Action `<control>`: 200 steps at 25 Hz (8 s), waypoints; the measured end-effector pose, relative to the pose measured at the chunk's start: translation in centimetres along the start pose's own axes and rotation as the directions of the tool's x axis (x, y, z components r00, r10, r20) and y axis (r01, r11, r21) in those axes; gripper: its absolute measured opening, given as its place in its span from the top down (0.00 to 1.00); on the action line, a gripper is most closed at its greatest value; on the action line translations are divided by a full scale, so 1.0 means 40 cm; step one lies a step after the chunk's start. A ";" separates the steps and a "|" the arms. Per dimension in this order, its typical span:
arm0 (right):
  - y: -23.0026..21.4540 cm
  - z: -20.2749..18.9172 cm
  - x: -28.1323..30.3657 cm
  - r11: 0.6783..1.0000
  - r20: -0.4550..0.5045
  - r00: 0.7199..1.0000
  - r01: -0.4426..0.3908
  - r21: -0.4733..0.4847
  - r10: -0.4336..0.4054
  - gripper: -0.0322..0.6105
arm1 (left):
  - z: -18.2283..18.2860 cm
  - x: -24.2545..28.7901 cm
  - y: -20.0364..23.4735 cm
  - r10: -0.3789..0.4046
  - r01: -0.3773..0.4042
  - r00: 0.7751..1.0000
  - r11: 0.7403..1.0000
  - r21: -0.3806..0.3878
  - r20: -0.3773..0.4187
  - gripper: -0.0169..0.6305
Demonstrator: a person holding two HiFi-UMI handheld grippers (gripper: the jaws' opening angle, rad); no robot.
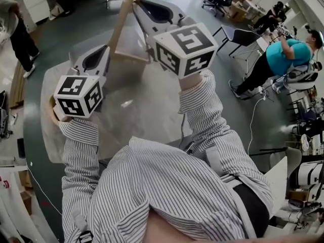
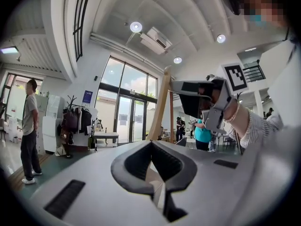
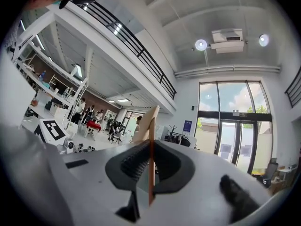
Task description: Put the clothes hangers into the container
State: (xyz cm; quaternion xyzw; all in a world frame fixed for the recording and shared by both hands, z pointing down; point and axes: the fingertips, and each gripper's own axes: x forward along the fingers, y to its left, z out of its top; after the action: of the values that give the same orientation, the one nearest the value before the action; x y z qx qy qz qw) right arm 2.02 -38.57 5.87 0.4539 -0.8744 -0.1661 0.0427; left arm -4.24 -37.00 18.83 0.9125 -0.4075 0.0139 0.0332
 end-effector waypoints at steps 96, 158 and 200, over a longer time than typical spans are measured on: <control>0.409 -0.587 0.085 0.988 -0.218 0.967 -0.148 -0.042 0.136 0.88 | -0.404 -0.057 0.154 0.097 -0.146 0.975 0.959 -0.243 -0.200 0.96; 0.410 -0.694 -0.111 0.958 -0.369 0.904 -0.120 0.262 0.214 0.93 | -0.505 -0.070 0.001 -0.002 -0.085 0.970 0.934 -0.348 -0.243 0.96; 0.401 -0.671 -0.140 0.932 -0.301 0.909 -0.195 0.305 0.288 0.93 | -0.504 -0.079 -0.051 0.086 -0.175 0.956 0.935 -0.308 -0.280 0.96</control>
State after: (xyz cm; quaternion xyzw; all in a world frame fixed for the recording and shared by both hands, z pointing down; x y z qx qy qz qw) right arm -1.14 -32.25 36.83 0.3646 -0.9178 0.0415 0.1520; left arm -4.79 -31.84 38.67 0.8546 -0.4563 0.0684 0.2381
